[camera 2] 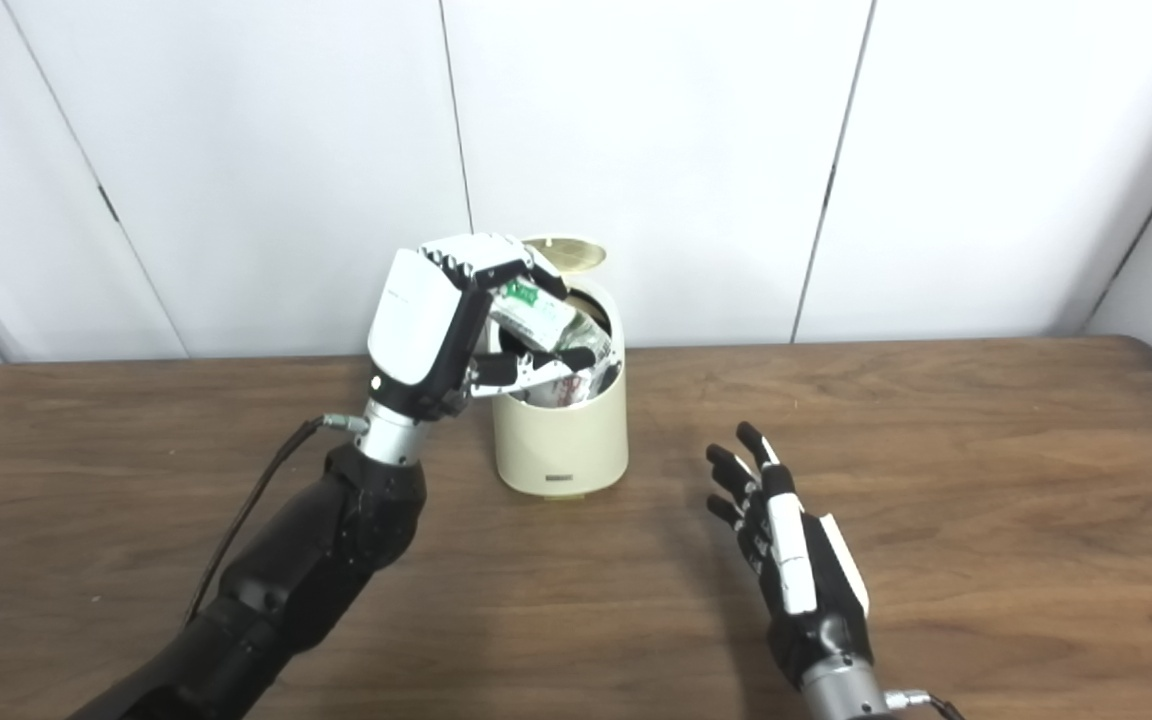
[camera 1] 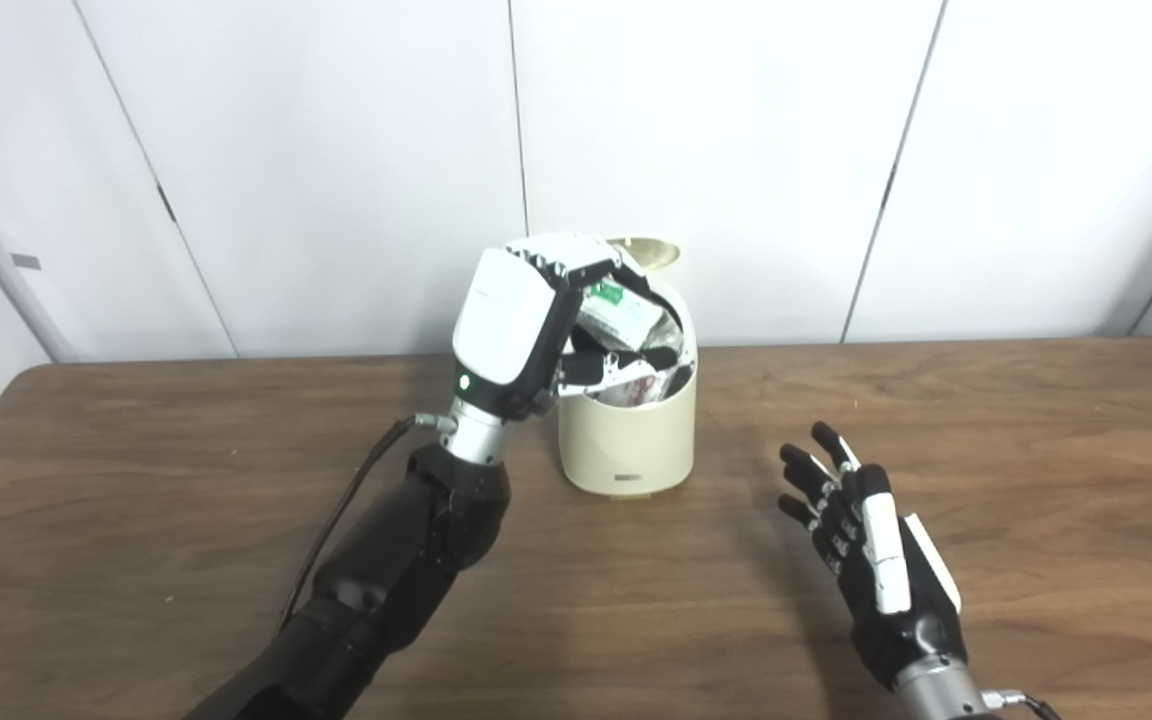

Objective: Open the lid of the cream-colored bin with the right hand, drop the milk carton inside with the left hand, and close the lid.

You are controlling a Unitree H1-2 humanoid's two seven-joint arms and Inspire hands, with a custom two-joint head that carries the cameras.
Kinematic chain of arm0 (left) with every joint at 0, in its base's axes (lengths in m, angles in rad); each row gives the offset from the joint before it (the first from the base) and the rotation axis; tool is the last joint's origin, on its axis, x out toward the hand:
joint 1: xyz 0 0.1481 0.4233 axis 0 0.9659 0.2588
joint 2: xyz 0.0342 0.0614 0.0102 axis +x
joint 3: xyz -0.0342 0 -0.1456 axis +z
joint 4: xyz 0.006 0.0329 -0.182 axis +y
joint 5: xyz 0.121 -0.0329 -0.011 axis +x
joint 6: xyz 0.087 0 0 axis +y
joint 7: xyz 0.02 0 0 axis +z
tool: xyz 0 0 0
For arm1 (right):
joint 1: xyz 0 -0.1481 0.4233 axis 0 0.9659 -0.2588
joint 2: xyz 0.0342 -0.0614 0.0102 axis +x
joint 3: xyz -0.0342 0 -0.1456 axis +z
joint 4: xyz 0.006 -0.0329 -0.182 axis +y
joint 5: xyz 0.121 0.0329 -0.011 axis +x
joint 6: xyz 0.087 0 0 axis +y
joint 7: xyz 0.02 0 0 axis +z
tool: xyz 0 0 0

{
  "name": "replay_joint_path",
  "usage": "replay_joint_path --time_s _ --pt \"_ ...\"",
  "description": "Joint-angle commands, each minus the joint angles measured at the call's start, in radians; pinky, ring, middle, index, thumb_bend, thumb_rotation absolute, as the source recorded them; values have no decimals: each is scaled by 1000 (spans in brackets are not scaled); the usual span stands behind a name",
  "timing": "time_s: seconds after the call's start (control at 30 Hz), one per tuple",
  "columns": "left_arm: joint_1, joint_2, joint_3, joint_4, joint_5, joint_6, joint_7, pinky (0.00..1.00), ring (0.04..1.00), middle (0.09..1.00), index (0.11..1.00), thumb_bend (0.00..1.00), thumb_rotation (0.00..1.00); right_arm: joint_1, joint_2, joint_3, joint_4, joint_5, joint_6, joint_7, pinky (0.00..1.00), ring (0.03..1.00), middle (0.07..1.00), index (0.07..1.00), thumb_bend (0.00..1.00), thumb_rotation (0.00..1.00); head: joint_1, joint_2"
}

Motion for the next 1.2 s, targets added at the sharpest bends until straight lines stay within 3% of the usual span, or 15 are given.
replay_joint_path --time_s 0.0,0.37,0.77,1.17 --pt "-69 11 -1 3 29 -15 57 387 441 499 461 479 0 -20 -5 8 -45 3 -26 16 879 911 870 955 612 1000 0 0" --pt "-90 23 -34 65 46 -15 114 371 453 496 456 478 0 -17 -21 20 -53 2 -33 34 881 865 805 919 621 1000 7 8" --pt "-80 25 14 54 59 13 103 379 443 499 456 478 0 -20 -31 25 -61 -1 -17 44 874 866 801 921 634 1000 14 17" --pt "-44 17 84 -38 49 83 -22 390 426 509 472 478 0 -20 -39 21 -69 11 5 49 873 869 807 933 652 1000 29 27"
